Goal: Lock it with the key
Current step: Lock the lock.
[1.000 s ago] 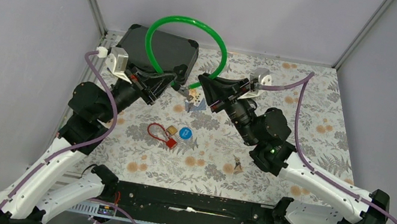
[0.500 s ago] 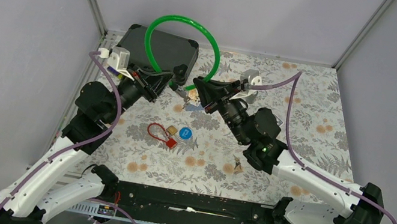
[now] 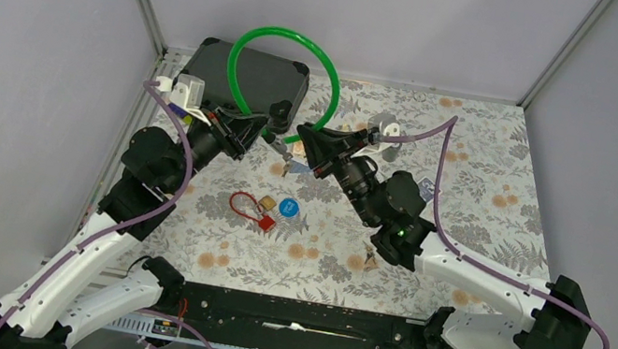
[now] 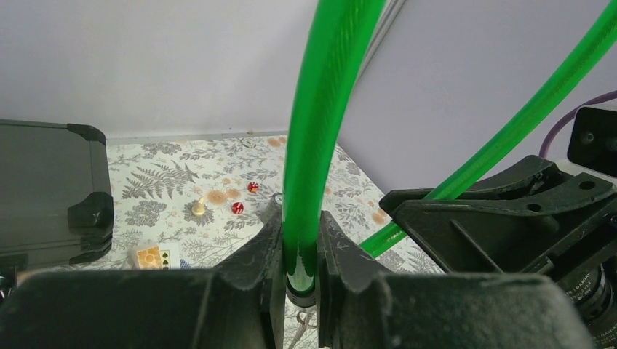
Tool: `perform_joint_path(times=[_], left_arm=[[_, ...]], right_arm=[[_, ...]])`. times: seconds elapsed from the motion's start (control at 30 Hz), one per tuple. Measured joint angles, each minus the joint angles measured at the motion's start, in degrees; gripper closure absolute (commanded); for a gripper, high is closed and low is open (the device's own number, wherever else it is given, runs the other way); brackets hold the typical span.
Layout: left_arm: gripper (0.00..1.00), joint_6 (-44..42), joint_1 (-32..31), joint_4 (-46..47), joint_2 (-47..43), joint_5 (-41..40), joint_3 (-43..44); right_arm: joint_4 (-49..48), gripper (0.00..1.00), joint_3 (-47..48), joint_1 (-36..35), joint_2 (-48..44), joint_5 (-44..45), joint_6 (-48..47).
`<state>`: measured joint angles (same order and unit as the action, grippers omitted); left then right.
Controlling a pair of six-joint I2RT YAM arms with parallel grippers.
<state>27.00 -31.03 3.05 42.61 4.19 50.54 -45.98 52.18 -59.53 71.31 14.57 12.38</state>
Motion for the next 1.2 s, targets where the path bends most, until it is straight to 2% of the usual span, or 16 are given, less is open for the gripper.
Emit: perform_joint_path(times=[0.07, 0.33, 0.43, 0.97, 1.2], left_arm=[[1.00, 0.0, 0.0, -0.2, 0.0, -0.2, -0.1], [1.00, 0.0, 0.0, -0.3, 0.2, 0.0, -0.4], [1.00, 0.0, 0.0, 0.0, -0.1, 0.1, -0.5], [1.00, -0.3, -0.1, 0.1, -0.5, 0.2, -0.5], [1.00, 0.5, -0.1, 0.0, -0.5, 0.5, -0.5]], right_arm=[[-0.3, 0.97, -0.3, 0.0, 0.1, 0.0, 0.2], [-0.6, 0.64, -1.4, 0.0, -0.6, 0.9, 0.1], [1.2, 0.56, -2.3, -0.1, -2.0, 0.9, -1.1], [3.8, 0.53, -9.4, -0.6, -13.0, -0.7, -4.5], [4.1, 0.52, -14.0, -0.8, -13.7, -3.8, -3.6]])
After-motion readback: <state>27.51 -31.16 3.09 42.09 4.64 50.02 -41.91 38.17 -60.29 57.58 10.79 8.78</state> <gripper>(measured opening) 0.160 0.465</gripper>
